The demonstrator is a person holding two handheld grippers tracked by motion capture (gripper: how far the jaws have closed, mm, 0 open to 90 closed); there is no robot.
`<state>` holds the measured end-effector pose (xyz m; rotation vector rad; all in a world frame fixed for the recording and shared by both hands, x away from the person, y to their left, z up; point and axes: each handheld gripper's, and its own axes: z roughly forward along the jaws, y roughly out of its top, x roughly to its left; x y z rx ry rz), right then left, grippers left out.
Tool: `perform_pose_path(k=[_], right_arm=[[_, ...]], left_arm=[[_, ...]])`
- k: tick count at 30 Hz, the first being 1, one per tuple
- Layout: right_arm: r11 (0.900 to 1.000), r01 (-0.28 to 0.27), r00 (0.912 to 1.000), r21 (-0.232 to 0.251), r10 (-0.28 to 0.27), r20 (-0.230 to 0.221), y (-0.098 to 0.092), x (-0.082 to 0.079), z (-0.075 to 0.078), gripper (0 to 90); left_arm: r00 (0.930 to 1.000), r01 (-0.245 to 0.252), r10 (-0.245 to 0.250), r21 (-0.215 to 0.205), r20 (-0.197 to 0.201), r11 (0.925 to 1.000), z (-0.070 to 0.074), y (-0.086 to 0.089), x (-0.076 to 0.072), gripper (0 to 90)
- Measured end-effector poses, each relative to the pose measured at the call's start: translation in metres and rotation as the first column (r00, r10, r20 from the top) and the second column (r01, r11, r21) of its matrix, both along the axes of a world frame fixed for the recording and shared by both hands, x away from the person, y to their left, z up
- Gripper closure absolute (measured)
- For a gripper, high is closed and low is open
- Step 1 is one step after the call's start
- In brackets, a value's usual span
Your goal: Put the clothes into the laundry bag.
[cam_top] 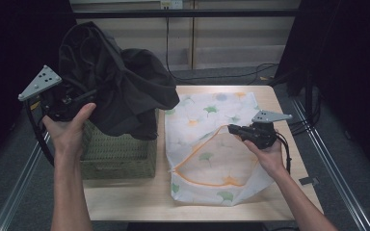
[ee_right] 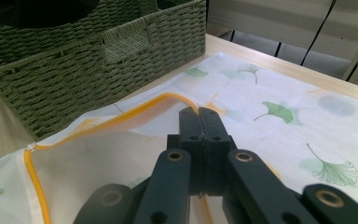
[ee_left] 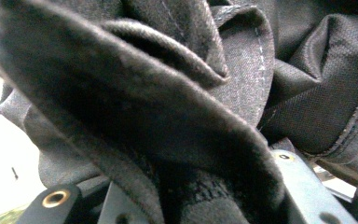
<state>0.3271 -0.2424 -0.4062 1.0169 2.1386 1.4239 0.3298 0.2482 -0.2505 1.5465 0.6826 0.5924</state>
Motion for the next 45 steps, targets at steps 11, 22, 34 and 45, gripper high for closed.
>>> perform_pose_path(k=[11, 22, 34, 45], right_arm=[[1.0, 0.0, 1.0, 0.016, 0.0, 0.002, 0.01, 0.012, 0.002, 89.6], [0.999, 0.012, 0.9999, 0.043, -0.013, 0.002, 0.015, 0.029, 0.002, 89.6], [0.998, 0.007, 1.0, 0.07, -0.008, 0.004, 0.011, 0.027, 0.005, 89.7], [0.996, -0.023, 0.9997, 0.091, 0.024, -0.005, 0.012, 0.026, 0.005, 89.7]], left_arm=[[0.9914, 0.129, -0.128, -0.022, 0.025, 0.9914, 0.008, -0.033, -0.009, 65.8], [0.9706, 0.237, -0.235, -0.041, 0.052, 0.9706, 0.01, -0.057, -0.029, 65.5], [0.9293, 0.369, -0.368, -0.03, 0.034, 0.929, -0.017, -0.101, -0.045, 65.3], [0.9088, 0.417, -0.417, 0.032, -0.016, 0.9083, -0.055, -0.133, -0.033, 64.9]])
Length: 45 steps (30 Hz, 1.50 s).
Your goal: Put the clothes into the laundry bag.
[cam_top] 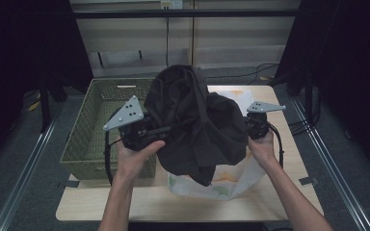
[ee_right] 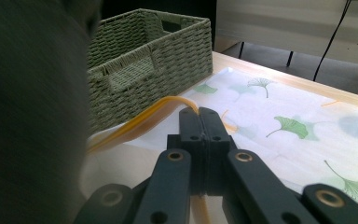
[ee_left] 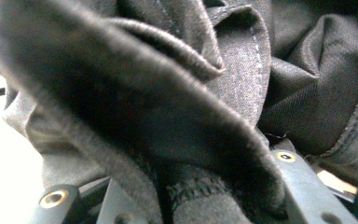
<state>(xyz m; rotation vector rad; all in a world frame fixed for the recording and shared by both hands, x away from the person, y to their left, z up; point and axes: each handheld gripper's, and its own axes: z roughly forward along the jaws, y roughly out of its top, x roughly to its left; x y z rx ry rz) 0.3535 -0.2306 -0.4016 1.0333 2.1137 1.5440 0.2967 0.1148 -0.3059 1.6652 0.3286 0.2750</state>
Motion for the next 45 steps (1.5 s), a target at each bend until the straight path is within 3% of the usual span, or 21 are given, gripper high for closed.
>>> perform_pose_path(k=[5, 13, 14, 17, 19, 25, 27, 32, 35, 37, 39, 42, 45], right_arm=[[1.0, -0.011, 0.9999, -0.016, 0.011, -0.006, 0.004, 0.0, -0.002, 89.7], [1.0, -0.009, 0.9999, -0.018, 0.009, -0.011, 0.002, -0.001, -0.003, 89.7], [1.0, -0.009, 0.9999, -0.02, 0.009, -0.011, 0.002, -0.001, -0.004, 89.6], [1.0, -0.013, 0.9996, -0.02, 0.013, -0.023, 0.003, 0.0, -0.005, 89.7], [0.999, -0.013, 0.9994, -0.031, 0.012, -0.031, 0.004, 0.0, -0.008, 89.7], [0.999, -0.019, 0.9988, -0.038, 0.017, -0.045, 0.004, 0.002, -0.011, 89.7], [0.999, -0.018, 0.9985, -0.041, 0.016, -0.052, 0.005, 0.002, -0.013, 89.7], [0.998, -0.015, 0.997, -0.064, 0.01, -0.077, 0.005, 0.003, -0.02, 89.8], [0.997, -0.017, 0.9961, -0.075, 0.01, -0.087, 0.006, 0.003, -0.023, 89.8], [0.997, -0.013, 0.9953, -0.081, 0.005, -0.097, 0.006, 0.003, -0.024, 89.8], [0.996, -0.015, 0.9955, -0.087, 0.006, -0.094, 0.006, 0.003, -0.025, 89.8], [0.996, -0.016, 0.9953, -0.091, 0.007, -0.096, 0.006, 0.003, -0.026, 89.8], [0.995, -0.014, 0.9959, -0.094, 0.005, -0.09, 0.007, 0.002, -0.025, 89.8]], left_arm=[[0.9994, 0.035, -0.035, 0.062, -0.002, 0.9975, -0.017, -0.02, 0.004, 64.8], [1.0, 0.008, -0.008, 0.123, -0.003, 0.9924, -0.043, -0.032, 0.006, 64.5], [0.9998, -0.007, 0.004, 0.152, 0.017, 0.9884, -0.046, -0.033, 0.005, 64.5], [0.9997, -0.019, 0.015, 0.196, 0.021, 0.9804, -0.052, -0.037, 0.005, 64.2], [0.9998, -0.017, 0.015, 0.194, 0.012, 0.9809, -0.054, -0.039, 0.006, 64.1], [0.999, -0.011, 0.0, 0.246, 0.044, 0.9693, -0.065, -0.046, 0.002, 63.5], [0.9993, 0.001, -0.011, 0.252, 0.037, 0.9678, -0.072, -0.05, 0.001, 63.4], [0.9988, 0.034, -0.043, 0.317, 0.023, 0.9477, -0.095, -0.063, 0.004, 63.2], [0.997, 0.066, -0.077, 0.387, 0.012, 0.9197, -0.109, -0.071, 0.004, 63.1], [0.9951, 0.087, -0.098, 0.401, 0.007, 0.9118, -0.118, -0.078, 0.003, 63.0], [0.9933, 0.102, -0.115, 0.433, 0.004, 0.8955, -0.125, -0.083, 0.003, 63.0], [0.9889, 0.137, -0.148, 0.46, -0.012, 0.8771, -0.134, -0.088, -0.001, 63.0], [0.9852, 0.16, -0.17, 0.479, -0.023, 0.8631, -0.144, -0.094, -0.001, 63.1]])
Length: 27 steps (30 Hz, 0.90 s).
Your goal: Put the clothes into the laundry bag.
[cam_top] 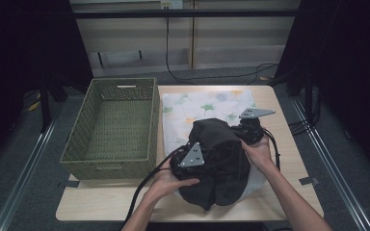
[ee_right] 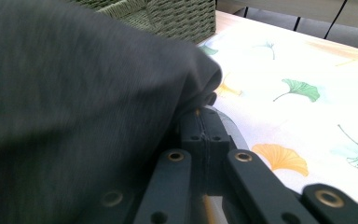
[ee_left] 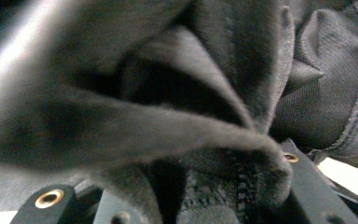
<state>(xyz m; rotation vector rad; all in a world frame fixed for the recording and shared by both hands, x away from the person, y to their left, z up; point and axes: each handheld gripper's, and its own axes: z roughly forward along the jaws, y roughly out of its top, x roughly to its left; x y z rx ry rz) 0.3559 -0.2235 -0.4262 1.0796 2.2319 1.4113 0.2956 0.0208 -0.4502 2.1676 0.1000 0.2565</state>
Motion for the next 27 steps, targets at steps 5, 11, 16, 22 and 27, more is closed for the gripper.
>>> perform_pose_path(k=[5, 11, 16, 22, 27], right_arm=[[1.0, -0.001, 0.9999, 0.007, 0.0, 0.014, 0.001, 0.0, 0.003, 89.8], [0.999, -0.027, 0.9981, 0.047, 0.024, 0.056, 0.004, -0.008, 0.018, 89.8], [0.997, -0.057, 0.9937, 0.056, 0.051, 0.1, 0.011, -0.018, 0.033, 89.9], [0.991, -0.085, 0.9843, 0.099, 0.069, 0.163, 0.011, -0.032, 0.052, 89.9], [0.988, -0.096, 0.9755, 0.119, 0.07, 0.209, 0.005, -0.046, 0.071, 89.9]], left_arm=[[0.9989, 0.039, -0.043, 0.185, 0.016, 0.9819, -0.021, -0.022, -0.006, 63.2], [0.9983, 0.057, -0.058, 0.233, -0.005, 0.9707, -0.029, -0.029, -0.004, 63.3], [0.9966, 0.077, -0.068, 0.228, -0.047, 0.9707, -0.032, -0.032, -0.001, 63.3], [0.9968, 0.075, -0.065, 0.256, -0.047, 0.9638, -0.031, -0.037, -0.002, 63.3], [0.9957, 0.082, -0.068, 0.258, -0.063, 0.9627, -0.03, -0.036, 0.001, 63.2]])
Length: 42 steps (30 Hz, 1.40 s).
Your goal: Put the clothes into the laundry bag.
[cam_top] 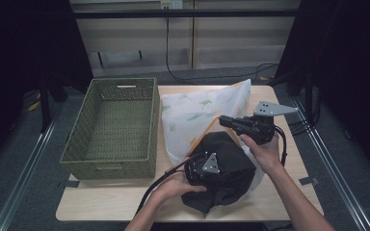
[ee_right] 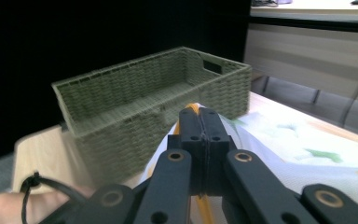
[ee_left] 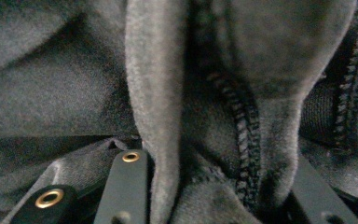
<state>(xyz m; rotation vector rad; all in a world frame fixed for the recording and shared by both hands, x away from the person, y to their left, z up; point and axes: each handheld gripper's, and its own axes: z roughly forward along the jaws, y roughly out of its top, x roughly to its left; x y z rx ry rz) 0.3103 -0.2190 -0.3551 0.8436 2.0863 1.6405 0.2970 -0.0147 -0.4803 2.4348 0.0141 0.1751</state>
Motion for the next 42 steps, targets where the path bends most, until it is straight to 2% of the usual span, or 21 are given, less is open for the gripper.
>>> perform_pose_path(k=[4, 6, 7, 9, 10, 13, 17, 18, 21, 22, 24, 26, 31, 33, 34, 35, 36, 37, 39, 41, 42], right_arm=[[1.0, 0.02, 0.9992, -0.019, -0.021, -0.034, -0.01, 0.0, -0.012, 89.9], [0.999, 0.028, 0.9984, -0.027, -0.029, -0.049, -0.016, 0.0, -0.016, 89.8], [0.999, 0.03, 0.9979, -0.034, -0.032, -0.056, -0.018, -0.001, -0.018, 89.8], [0.999, 0.03, 0.9973, -0.042, -0.033, -0.066, -0.021, -0.003, -0.022, 89.8], [0.998, 0.027, 0.9967, -0.049, -0.031, -0.075, -0.022, -0.004, -0.023, 89.8], [0.998, 0.028, 0.9961, -0.065, -0.033, -0.082, -0.023, -0.006, -0.027, 89.8], [0.997, 0.019, 0.9963, -0.074, -0.025, -0.082, -0.02, -0.006, -0.029, 89.7], [0.997, 0.018, 0.996, -0.078, -0.025, -0.086, -0.019, -0.006, -0.03, 89.7], [0.996, 0.016, 0.9953, -0.084, -0.023, -0.094, -0.018, -0.006, -0.032, 89.7], [0.996, 0.014, 0.9953, -0.085, -0.022, -0.094, -0.018, -0.007, -0.032, 89.6], [0.996, 0.012, 0.9955, -0.084, -0.02, -0.093, -0.018, -0.007, -0.032, 89.6], [0.996, 0.011, 0.9955, -0.083, -0.019, -0.093, -0.017, -0.007, -0.033, 89.6], [0.996, 0.008, 0.995, -0.088, -0.017, -0.099, -0.016, -0.006, -0.035, 89.6], [0.996, 0.011, 0.9946, -0.091, -0.02, -0.102, -0.017, -0.005, -0.036, 89.6], [0.996, 0.009, 0.9945, -0.091, -0.019, -0.103, -0.017, -0.005, -0.036, 89.6], [0.995, 0.01, 0.9946, -0.095, -0.019, -0.102, -0.017, -0.005, -0.037, 89.5], [0.995, 0.012, 0.9944, -0.095, -0.021, -0.104, -0.017, -0.005, -0.037, 89.5], [0.995, 0.014, 0.9942, -0.094, -0.024, -0.105, -0.017, -0.005, -0.037, 89.5], [0.996, 0.012, 0.9944, -0.093, -0.021, -0.104, -0.017, -0.004, -0.037, 89.5], [0.995, 0.009, 0.9943, -0.097, -0.019, -0.105, -0.017, -0.004, -0.037, 89.5], [0.995, 0.008, 0.9942, -0.097, -0.018, -0.106, -0.017, -0.004, -0.037, 89.5]], left_arm=[[0.9994, -0.035, 0.035, -0.03, 0.004, 0.9989, 0.003, 0.004, 0.0, 63.1], [0.9969, -0.076, 0.074, -0.077, -0.029, 0.9941, 0.006, 0.008, 0.004, 63.2], [0.9963, -0.084, 0.082, -0.09, -0.025, 0.9923, 0.009, 0.012, 0.007, 63.5], [0.9894, -0.144, 0.141, -0.139, -0.036, 0.9798, 0.015, 0.017, 0.01, 64.0], [0.984, -0.178, 0.174, -0.131, -0.035, 0.9754, 0.019, 0.02, 0.011, 64.2], [0.9765, -0.216, 0.211, -0.176, -0.043, 0.9605, 0.024, 0.022, 0.014, 64.5], [0.9646, -0.264, 0.26, -0.175, -0.041, 0.9487, 0.024, 0.023, 0.017, 64.2], [0.9646, -0.264, 0.261, -0.155, -0.039, 0.9522, 0.019, 0.022, 0.018, 64.0], [0.9598, -0.281, 0.277, -0.162, -0.047, 0.946, 0.001, 0.02, 0.019, 62.9], [0.9575, -0.288, 0.287, -0.144, -0.03, 0.9467, 0.0, 0.019, 0.017, 62.5], [0.9592, -0.279, 0.283, -0.155, 0.001, 0.9476, -0.002, 0.018, 0.014, 59.3], [0.9611, -0.273, 0.276, -0.157, -0.001, 0.9491, 0.0, 0.018, 0.013, 51.2], [0.9694, -0.244, 0.235, -0.189, -0.071, 0.9511, 0.01, 0.029, 0.013, 25.9], [0.9706, -0.24, 0.228, -0.244, -0.076, 0.9395, 0.016, 0.036, 0.009, 20.5], [0.974, -0.225, 0.209, -0.269, -0.087, 0.9365, 0.019, 0.039, 0.007, 18.0], [0.9754, -0.22, 0.208, -0.278, -0.073, 0.935, 0.022, 0.043, 0.004, 17.3], [0.9747, -0.223, 0.209, -0.303, -0.08, 0.9264, 0.025, 0.045, 0.0, 14.5], [0.9789, -0.203, 0.183, -0.312, -0.091, 0.9283, 0.027, 0.048, -0.002, 11.0], [0.9793, -0.201, 0.181, -0.33, -0.09, 0.9225, 0.028, 0.05, -0.007, 10.0], [0.9816, -0.187, 0.168, -0.286, -0.091, 0.9398, 0.022, 0.045, -0.008, 6.4], [0.9852, -0.16, 0.139, -0.246, -0.1, 0.956, 0.016, 0.041, -0.007, 5.1]])
